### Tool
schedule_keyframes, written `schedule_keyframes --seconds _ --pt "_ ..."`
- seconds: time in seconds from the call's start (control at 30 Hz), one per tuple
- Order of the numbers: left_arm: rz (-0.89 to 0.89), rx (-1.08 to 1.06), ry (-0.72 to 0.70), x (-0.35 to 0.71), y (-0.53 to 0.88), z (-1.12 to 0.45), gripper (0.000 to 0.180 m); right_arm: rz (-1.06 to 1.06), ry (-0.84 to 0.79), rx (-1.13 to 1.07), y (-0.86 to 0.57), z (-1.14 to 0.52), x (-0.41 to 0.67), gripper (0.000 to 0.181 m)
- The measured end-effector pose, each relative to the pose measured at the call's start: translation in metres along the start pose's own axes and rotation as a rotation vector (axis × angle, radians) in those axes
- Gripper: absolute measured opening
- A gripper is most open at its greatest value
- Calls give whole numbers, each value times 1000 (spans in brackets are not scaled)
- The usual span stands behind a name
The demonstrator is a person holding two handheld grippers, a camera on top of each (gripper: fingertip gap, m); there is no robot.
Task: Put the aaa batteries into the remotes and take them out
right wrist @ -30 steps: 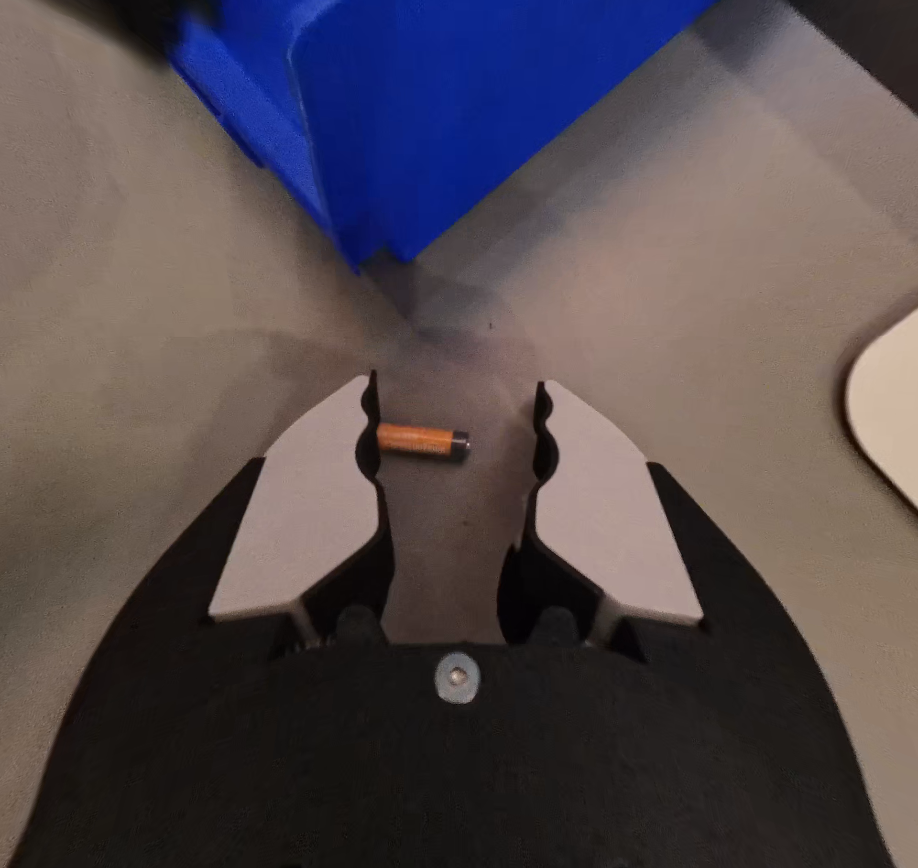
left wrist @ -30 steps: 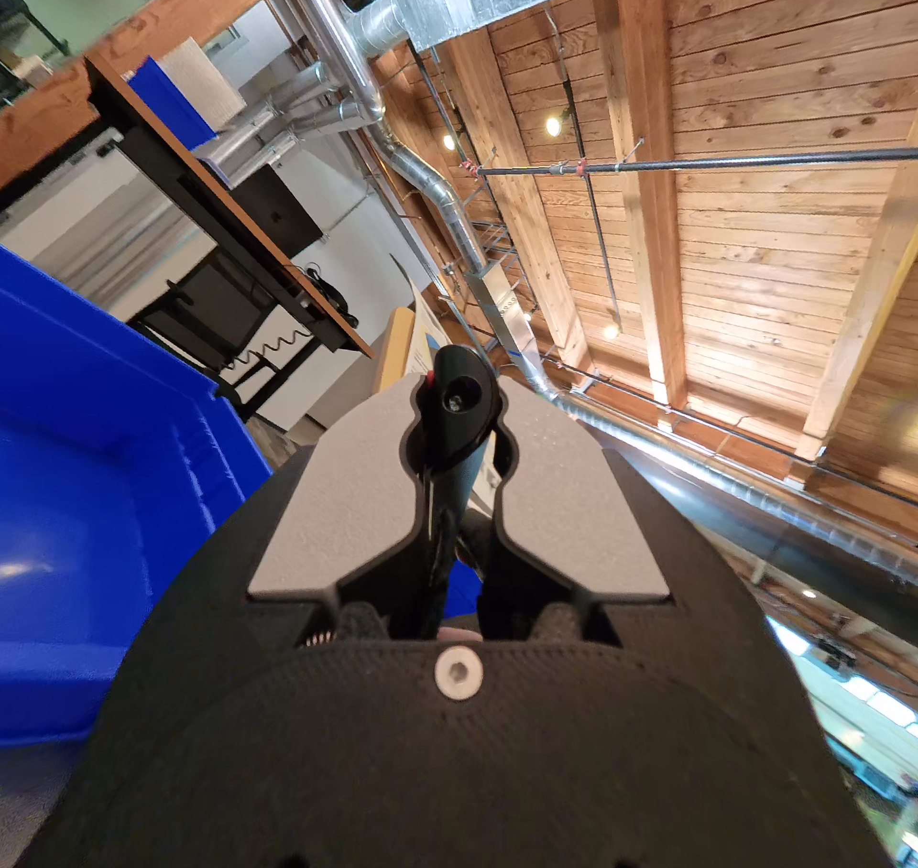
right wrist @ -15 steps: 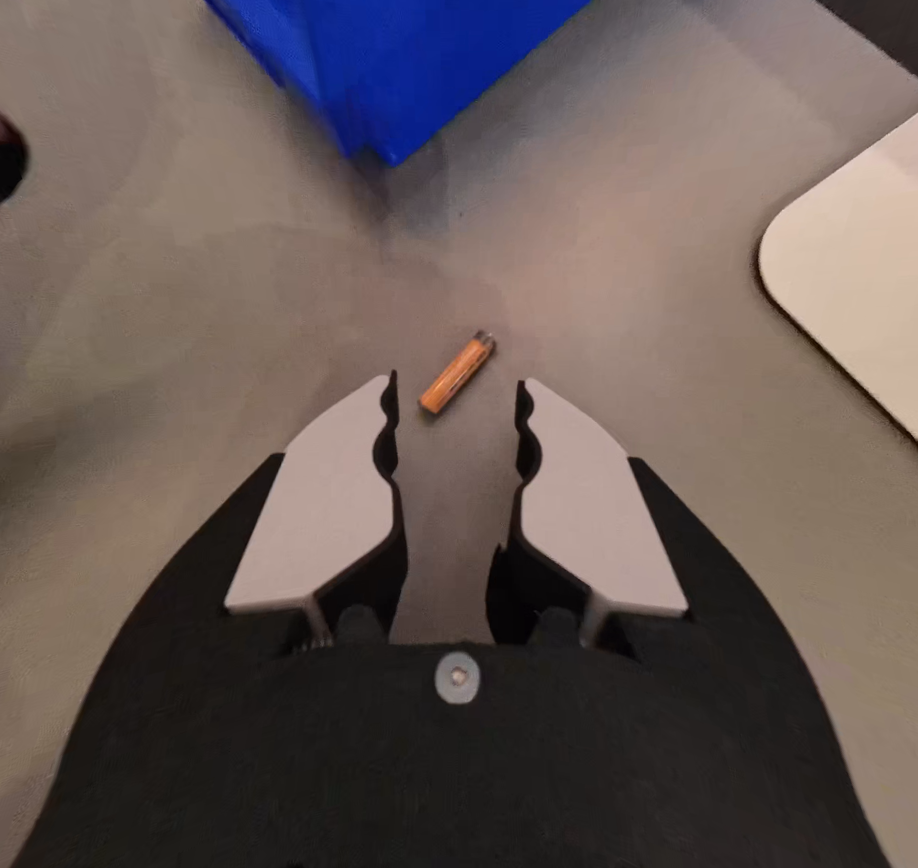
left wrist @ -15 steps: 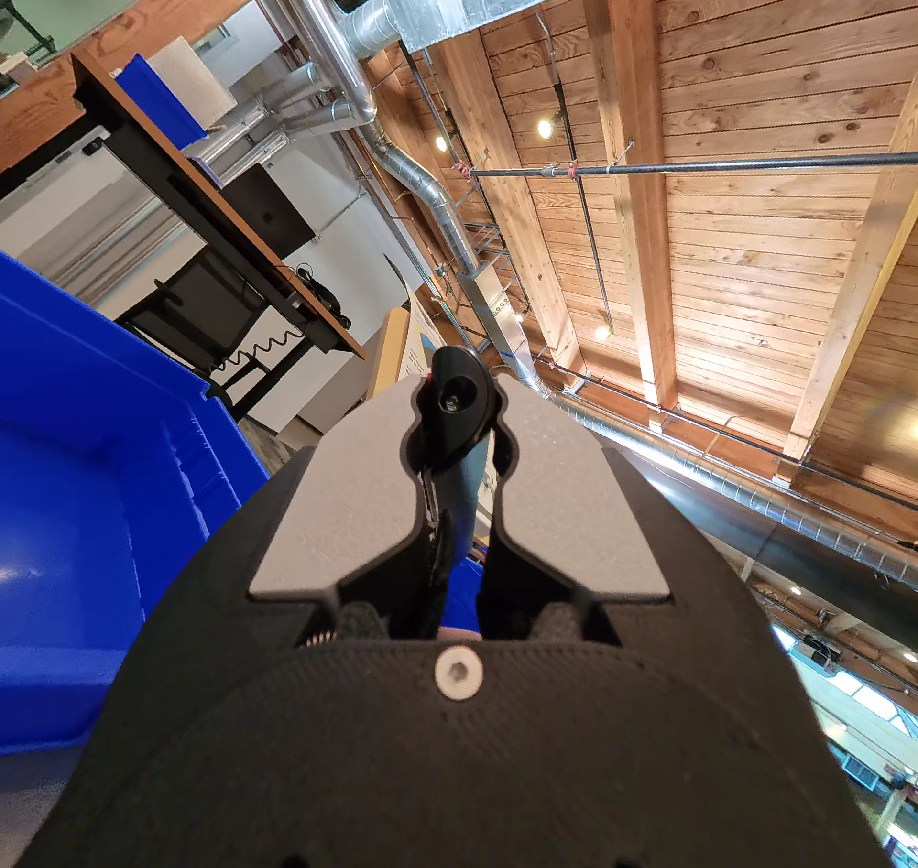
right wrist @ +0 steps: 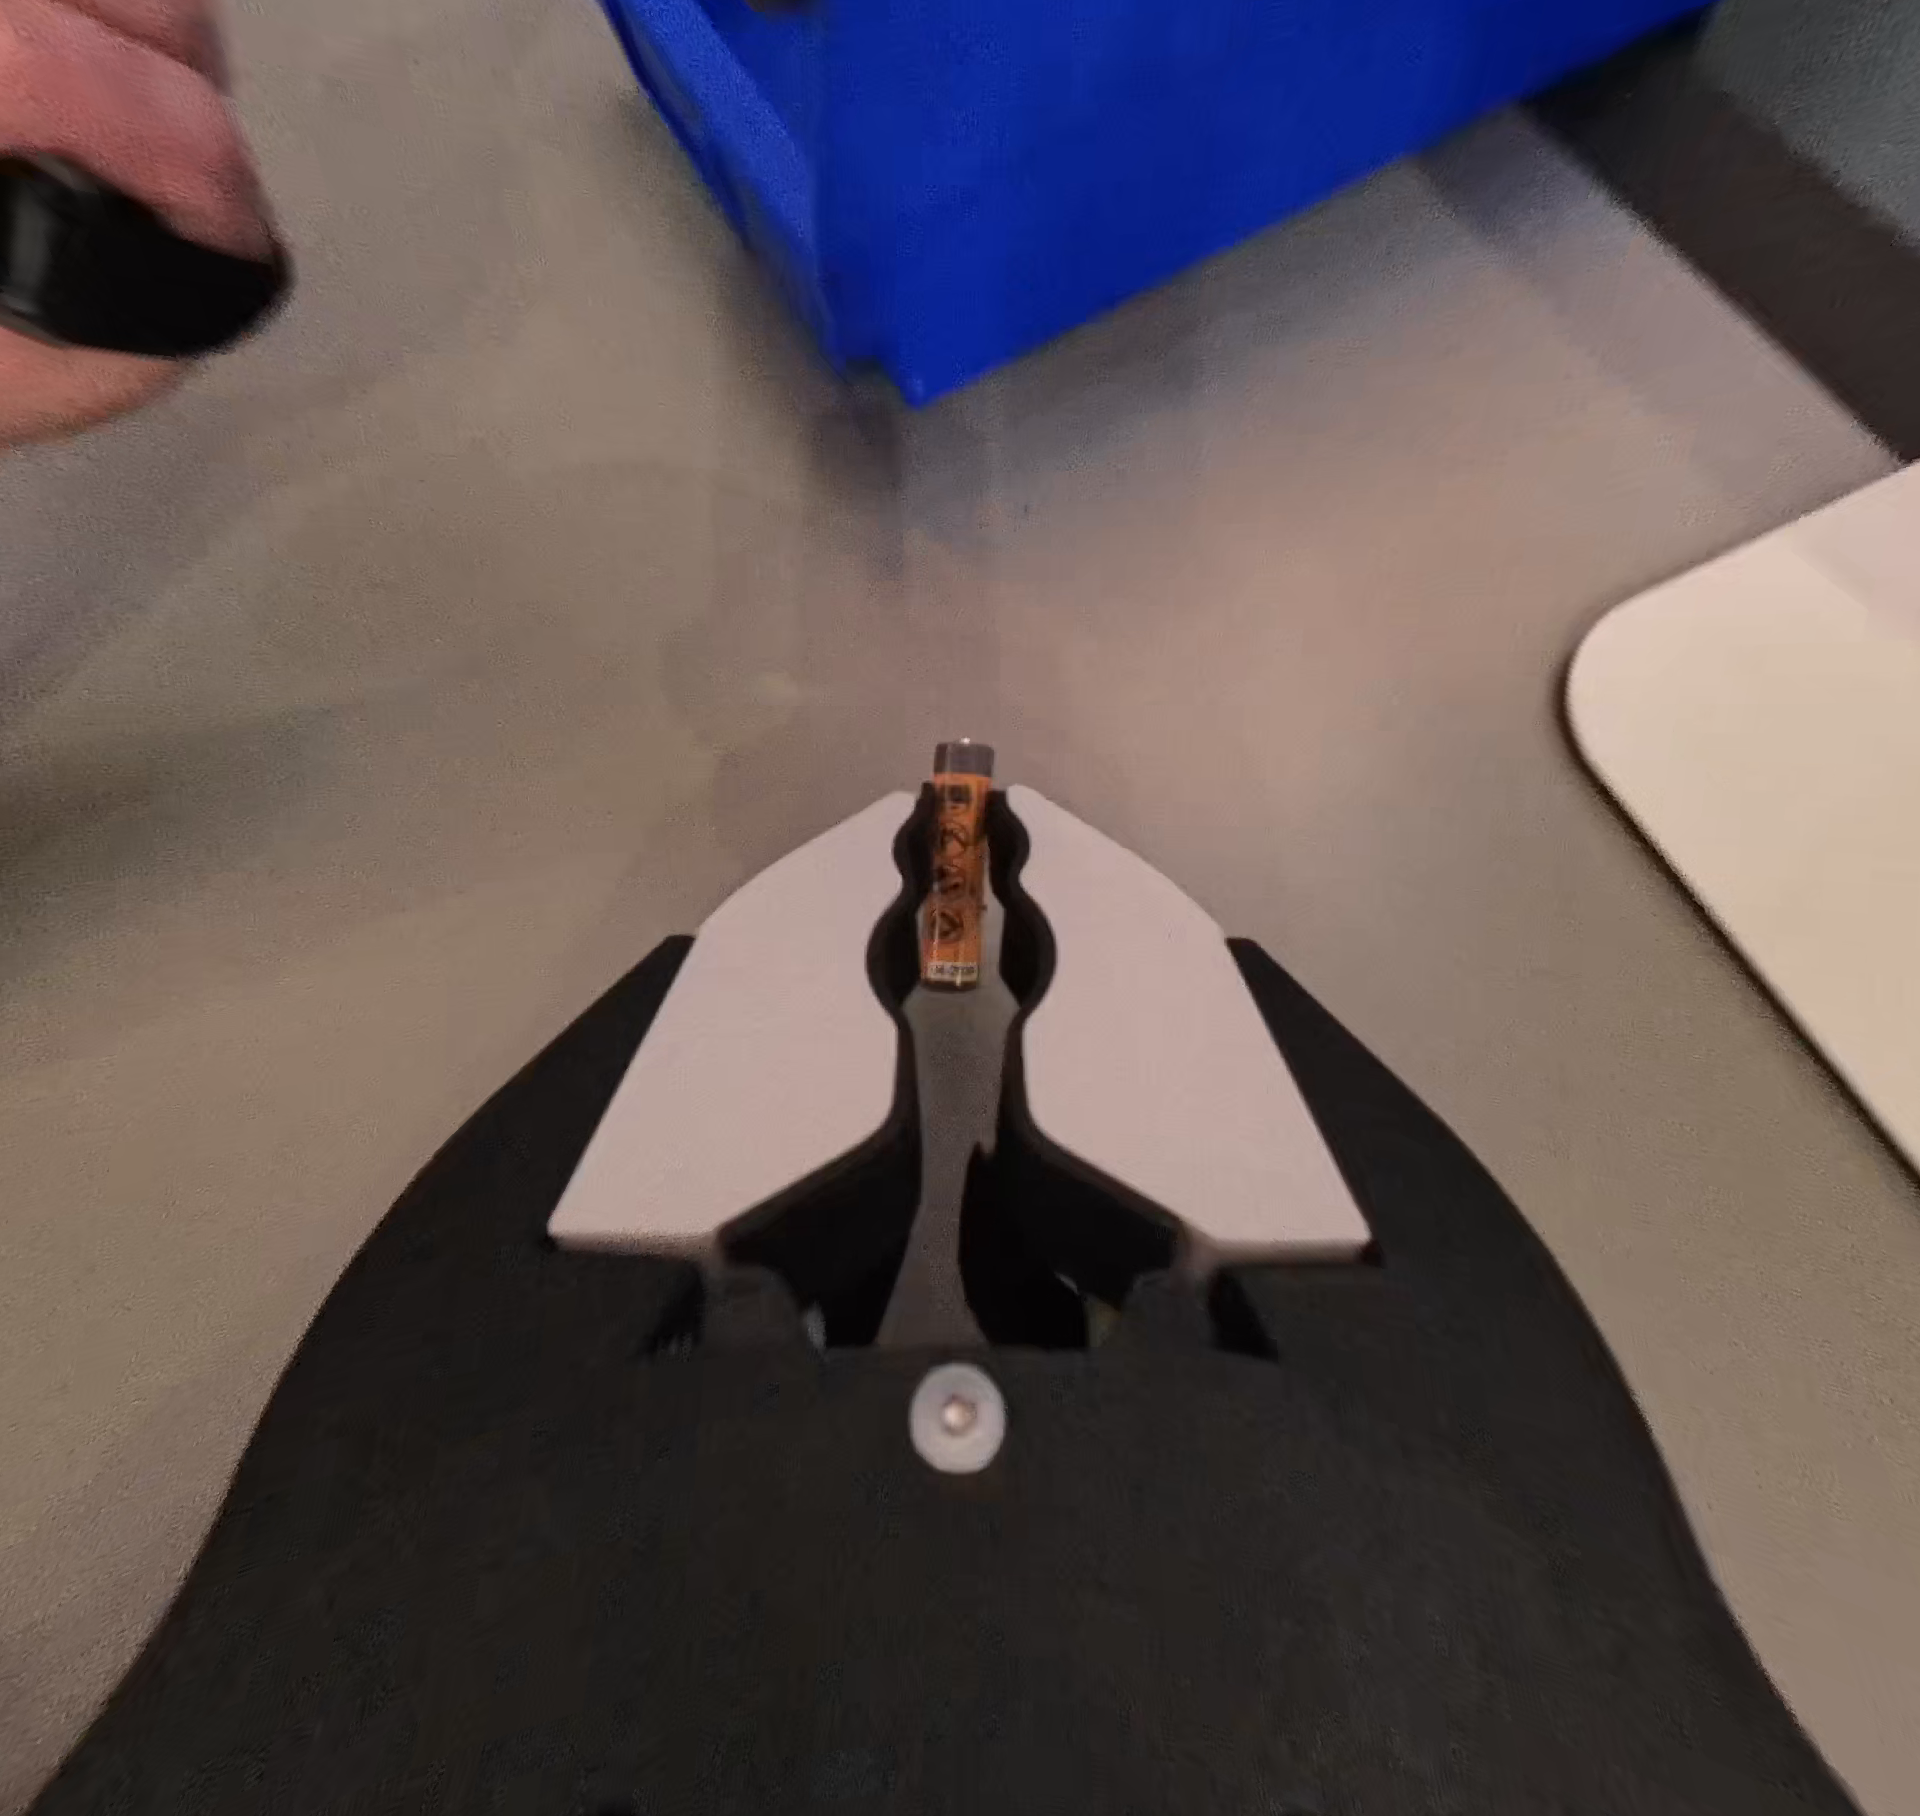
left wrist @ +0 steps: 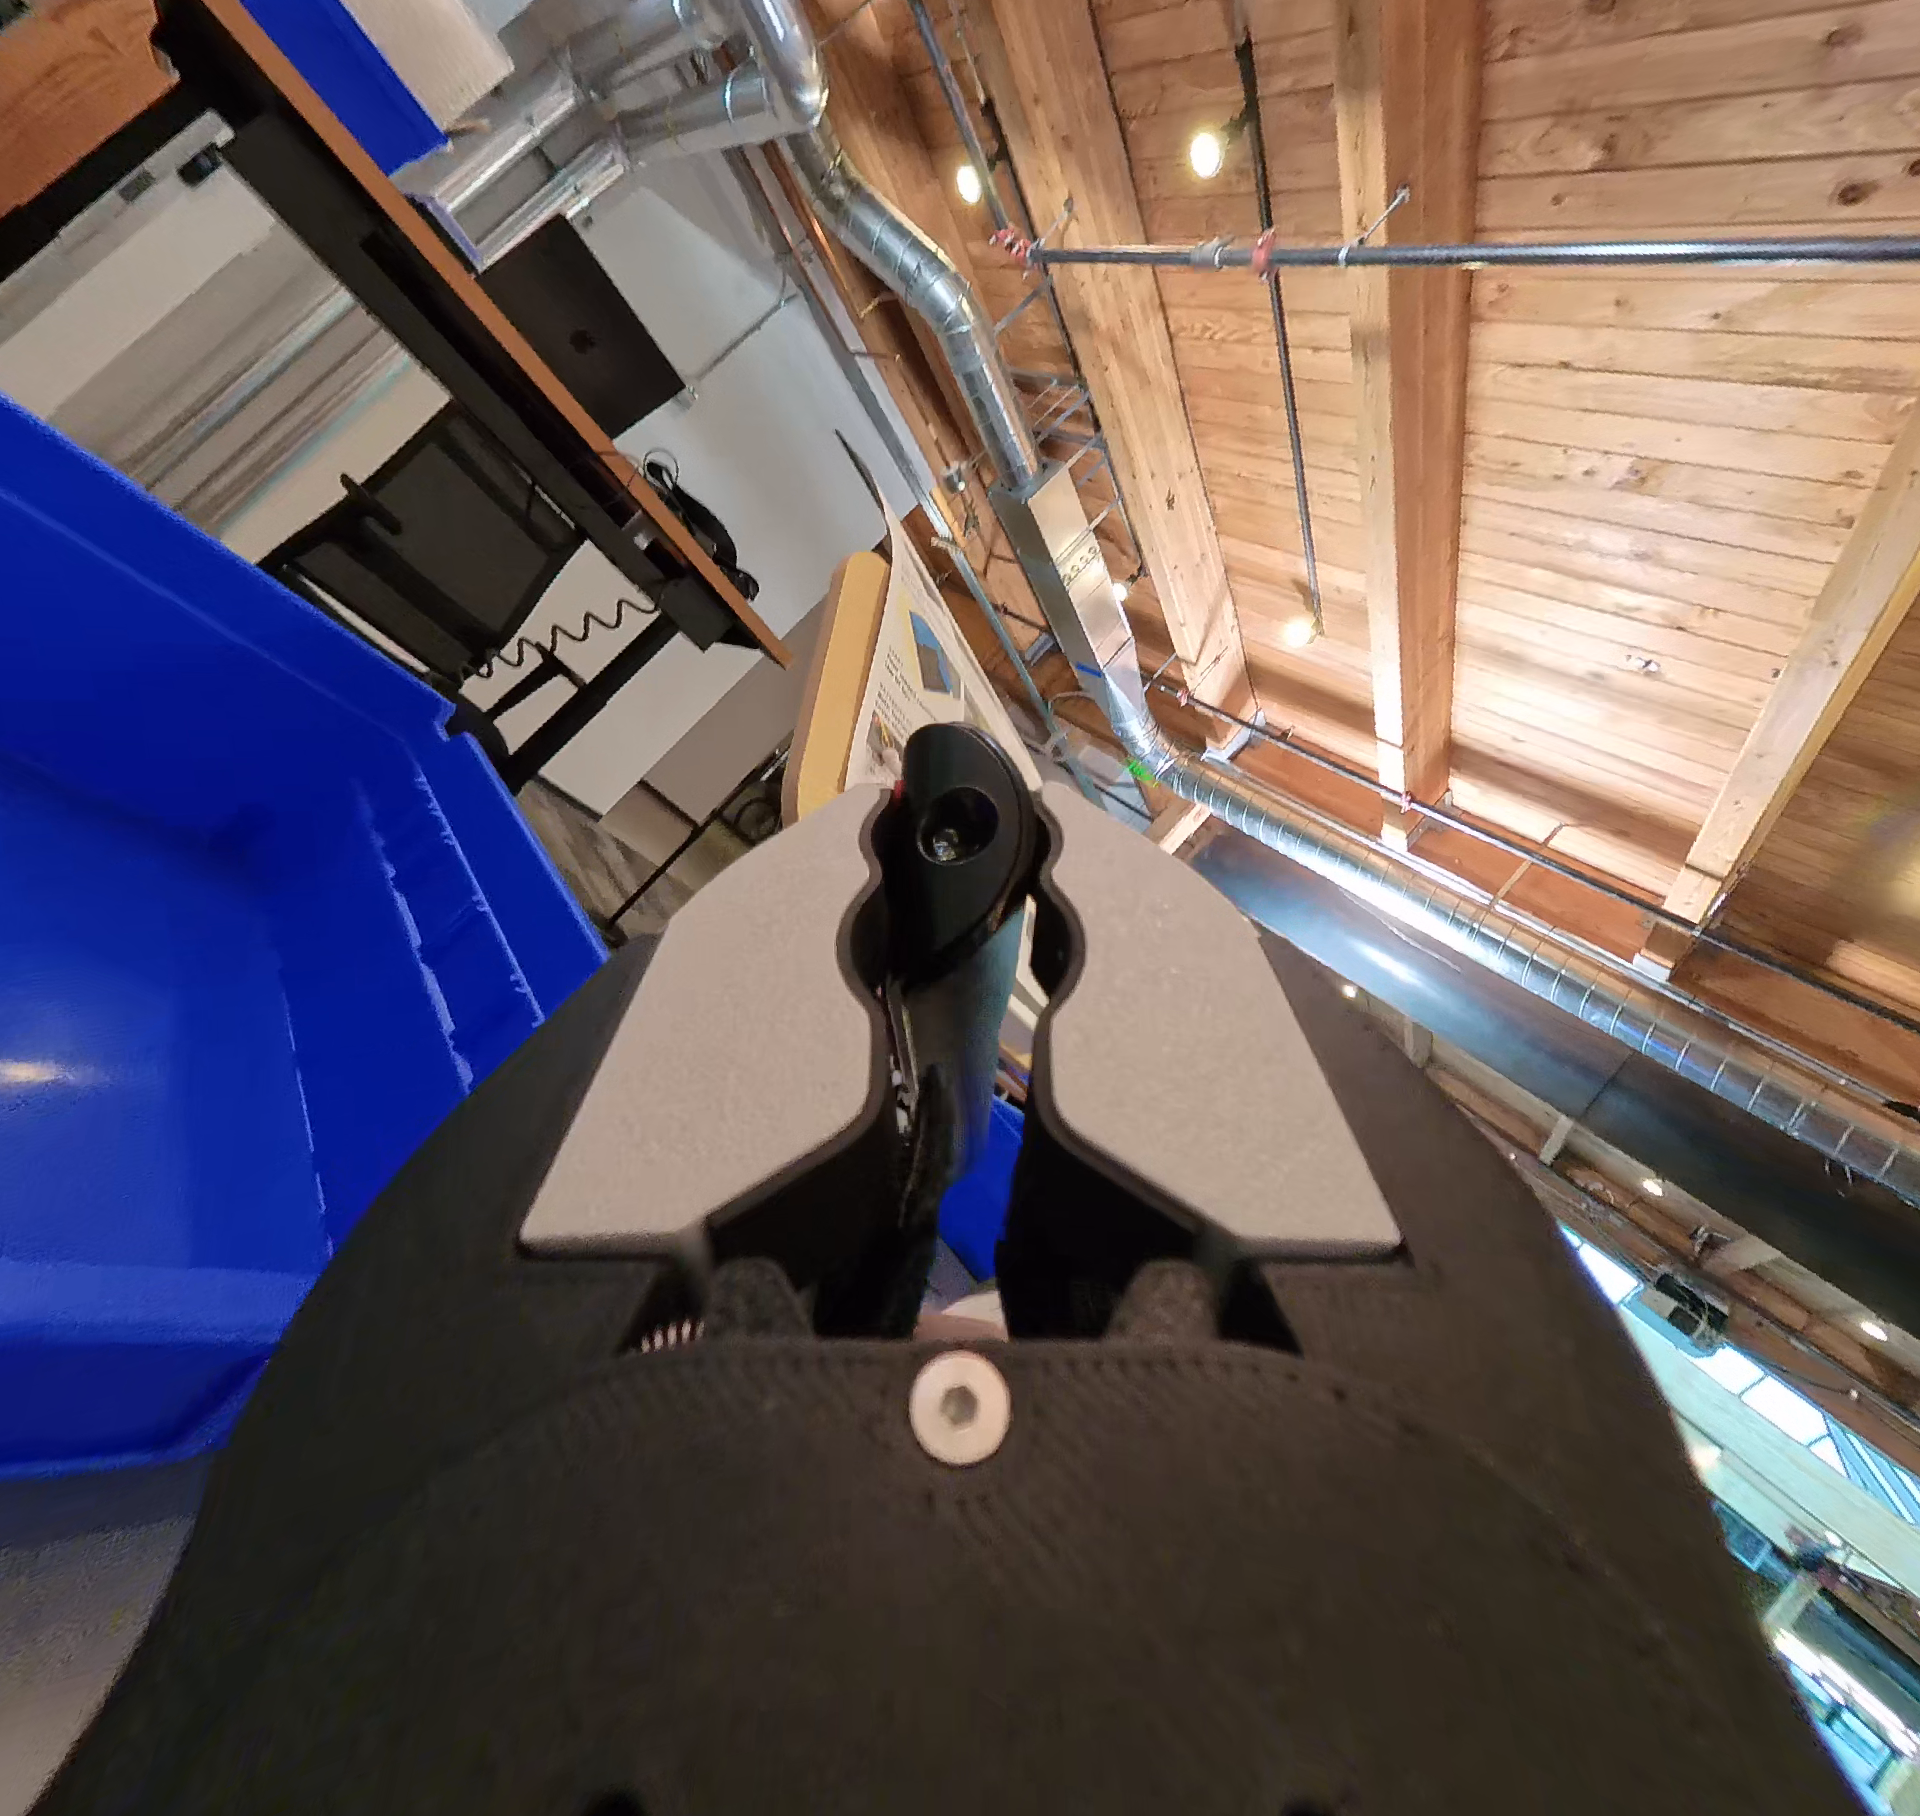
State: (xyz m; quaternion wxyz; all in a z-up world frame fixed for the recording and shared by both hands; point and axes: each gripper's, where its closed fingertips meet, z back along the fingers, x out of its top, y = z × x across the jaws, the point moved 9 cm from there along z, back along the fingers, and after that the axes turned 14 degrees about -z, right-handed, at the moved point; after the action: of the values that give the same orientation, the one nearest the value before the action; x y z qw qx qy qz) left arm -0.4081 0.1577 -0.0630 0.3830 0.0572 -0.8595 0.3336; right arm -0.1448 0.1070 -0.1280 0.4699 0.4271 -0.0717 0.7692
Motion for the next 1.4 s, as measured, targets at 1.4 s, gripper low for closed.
schedule_keyframes --seconds 1.4 --pt "190 -183 351 -72 -35 -35 22 846 -435 32 49 55 41 23"
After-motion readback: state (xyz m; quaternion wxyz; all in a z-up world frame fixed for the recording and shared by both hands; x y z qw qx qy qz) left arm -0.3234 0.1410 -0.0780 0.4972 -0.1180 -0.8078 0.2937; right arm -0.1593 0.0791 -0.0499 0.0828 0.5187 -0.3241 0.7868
